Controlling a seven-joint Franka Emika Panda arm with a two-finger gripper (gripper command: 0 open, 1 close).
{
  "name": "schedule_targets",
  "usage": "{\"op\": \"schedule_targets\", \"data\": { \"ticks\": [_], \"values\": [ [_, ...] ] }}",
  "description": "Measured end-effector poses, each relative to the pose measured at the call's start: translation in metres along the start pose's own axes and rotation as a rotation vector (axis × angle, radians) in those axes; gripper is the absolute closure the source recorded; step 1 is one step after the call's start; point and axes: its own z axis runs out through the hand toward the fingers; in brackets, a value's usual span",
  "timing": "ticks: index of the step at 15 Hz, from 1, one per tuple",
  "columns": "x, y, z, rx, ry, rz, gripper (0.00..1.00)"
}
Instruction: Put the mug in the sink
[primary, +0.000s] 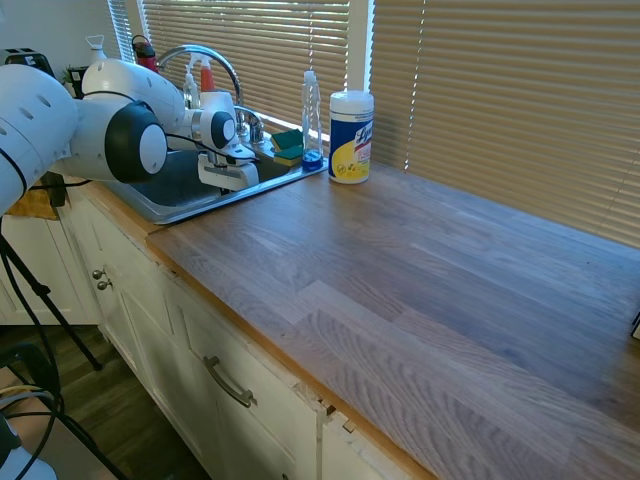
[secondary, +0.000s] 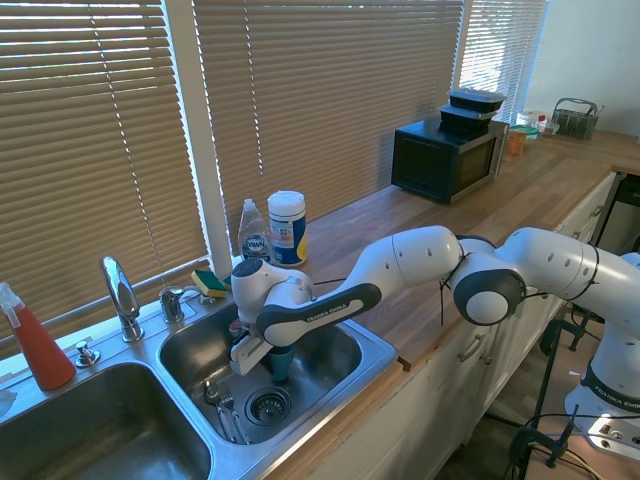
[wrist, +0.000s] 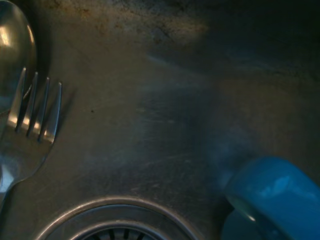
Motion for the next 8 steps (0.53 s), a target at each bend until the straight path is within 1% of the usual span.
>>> {"op": "schedule_targets", "data": {
  "ticks": [6, 8],
  "values": [
    [-0.0076, -0.0045, 0.0039, 0.000, -0.006, -0.005, 0.00],
    [-0.0044, -0.0056, -0.0042, 0.010, -0.002, -0.002, 0.00]
  ]
}}
